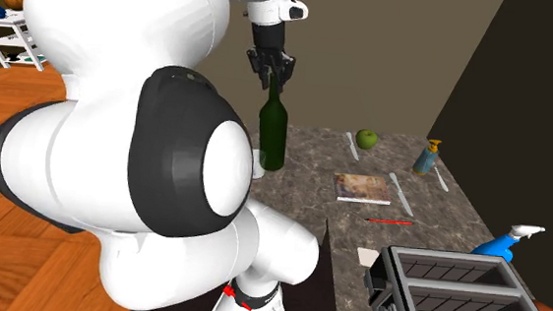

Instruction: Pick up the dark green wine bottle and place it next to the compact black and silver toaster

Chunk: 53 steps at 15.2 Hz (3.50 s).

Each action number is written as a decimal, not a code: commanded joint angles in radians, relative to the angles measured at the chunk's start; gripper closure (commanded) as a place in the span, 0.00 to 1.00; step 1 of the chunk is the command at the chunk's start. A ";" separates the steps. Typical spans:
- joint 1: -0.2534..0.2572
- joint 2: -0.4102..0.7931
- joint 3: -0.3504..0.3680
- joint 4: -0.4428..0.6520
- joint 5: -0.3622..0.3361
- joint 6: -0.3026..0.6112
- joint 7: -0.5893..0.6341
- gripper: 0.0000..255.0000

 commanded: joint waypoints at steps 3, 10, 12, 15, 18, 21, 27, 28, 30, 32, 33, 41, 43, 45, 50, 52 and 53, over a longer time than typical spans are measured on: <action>-0.006 0.021 -0.005 0.074 -0.008 -0.053 0.002 1.00; -0.016 0.065 -0.010 0.203 -0.021 -0.138 0.005 1.00; -0.020 0.080 -0.011 0.241 -0.025 -0.163 0.007 1.00; -0.024 0.103 -0.011 0.302 -0.030 -0.200 0.009 1.00; -0.029 0.128 -0.010 0.365 -0.036 -0.239 0.013 1.00; -0.034 0.156 -0.008 0.431 -0.042 -0.278 0.016 1.00; -0.044 0.219 0.000 0.575 -0.056 -0.360 0.026 1.00; -0.046 0.230 0.002 0.601 -0.058 -0.375 0.028 1.00; -0.050 0.255 0.007 0.654 -0.063 -0.404 0.033 1.00; -0.053 0.281 0.013 0.710 -0.069 -0.435 0.038 1.00; -0.055 0.295 0.017 0.739 -0.073 -0.450 0.041 1.00; -0.066 0.317 -0.014 0.847 -0.087 -0.538 0.001 1.00; -0.066 0.253 -0.070 0.772 -0.086 -0.528 -0.058 1.00; -0.064 0.196 -0.121 0.707 -0.094 -0.522 -0.113 1.00; -0.059 0.077 -0.237 0.577 -0.136 -0.513 -0.242 1.00; -0.057 0.038 -0.281 0.536 -0.159 -0.512 -0.291 1.00; -0.056 0.020 -0.303 0.517 -0.172 -0.511 -0.315 1.00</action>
